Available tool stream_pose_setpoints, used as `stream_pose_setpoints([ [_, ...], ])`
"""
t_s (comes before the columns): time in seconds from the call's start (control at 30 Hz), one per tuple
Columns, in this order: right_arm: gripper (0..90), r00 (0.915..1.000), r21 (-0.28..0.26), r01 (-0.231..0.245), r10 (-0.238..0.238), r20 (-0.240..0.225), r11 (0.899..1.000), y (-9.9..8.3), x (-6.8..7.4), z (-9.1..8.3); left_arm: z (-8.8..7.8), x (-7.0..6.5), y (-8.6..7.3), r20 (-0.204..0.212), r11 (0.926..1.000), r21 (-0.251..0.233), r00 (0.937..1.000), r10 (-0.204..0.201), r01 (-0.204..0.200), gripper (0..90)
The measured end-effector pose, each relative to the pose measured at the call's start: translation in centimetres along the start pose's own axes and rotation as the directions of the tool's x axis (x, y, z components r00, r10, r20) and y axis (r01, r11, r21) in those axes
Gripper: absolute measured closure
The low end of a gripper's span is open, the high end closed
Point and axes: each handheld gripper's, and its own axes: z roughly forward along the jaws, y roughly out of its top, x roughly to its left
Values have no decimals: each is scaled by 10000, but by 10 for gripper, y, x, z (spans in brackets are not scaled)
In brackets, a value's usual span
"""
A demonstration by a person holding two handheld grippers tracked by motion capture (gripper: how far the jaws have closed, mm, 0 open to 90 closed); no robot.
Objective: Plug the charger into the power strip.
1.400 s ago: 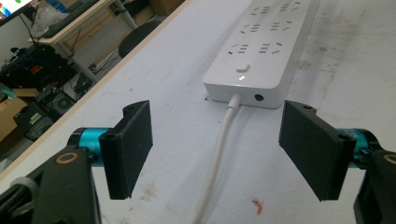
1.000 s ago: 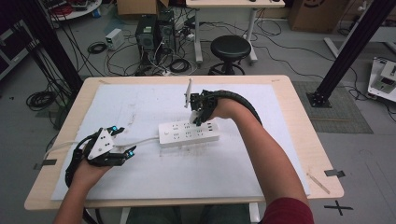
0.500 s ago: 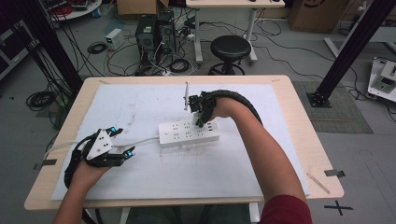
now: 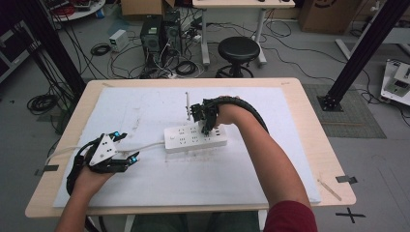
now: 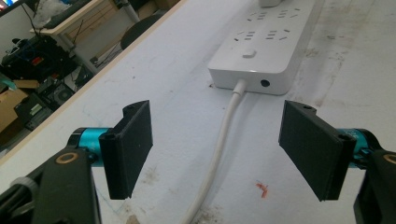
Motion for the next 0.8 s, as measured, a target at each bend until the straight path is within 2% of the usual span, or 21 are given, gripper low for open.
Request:
stream_pose_setpoints([
  [0.1, 636, 10000, -137, 54, -54, 14, 9999, 0, -2, 2, 2, -1, -1, 8, 10000, -2, 10000, -21, 21, 259],
  [0.27, 636, 9996, -498, -166, 154, -254, 9986, -5, -5, 4, 6, -3, 0, 78, 10000, 24, 10000, 1, -1, 259],
  [0.33, 636, 9984, -413, -385, 368, -421, 9984, -5, -6, 4, 6, -3, 1, 105, 10000, 66, 9999, 52, -53, 259],
  [0.47, 635, 9979, -480, -345, 318, -562, 9983, -6, -9, 6, 6, -3, 2, 84, 10000, 17, 10000, 13, -13, 259],
  [0.57, 634, 9983, -523, -275, 247, -532, 9983, -5, -9, 6, 5, -3, 2, 79, 10000, -11, 10000, 10, -10, 259],
  [0.6, 632, 9976, -433, -477, 455, -517, 9979, -5, -7, 6, 5, -3, 2, 96, 10000, -11, 10000, 2, -2, 258],
  [0.67, 620, 9976, -458, -524, 502, -474, 9976, -6, -7, 6, 5, -2, 1, 91, 10000, -23, 9999, -63, 63, 258],
  [0.7, 591, 9972, -420, -639, 621, -418, 9971, -5, -6, 6, 5, -2, 1, 87, 9999, -52, 9999, -91, 92, 259],
  [0.73, 473, 9976, -481, -660, 648, -257, 9967, -6, -6, 8, 5, -1, 1, 81, 10000, -43, 9999, -72, 73, 259],
  [0.77, 400, 9953, -510, -958, 951, -153, 9941, -7, -6, 8, 4, -1, 1, 72, 10000, -51, 9999, -76, 76, 259],
  [0.8, 408, 9909, -756, -1341, 1331, -179, 9881, -10, -6, 6, 4, 0, 1, 86, 10000, -46, 10000, -45, 46, 259],
])
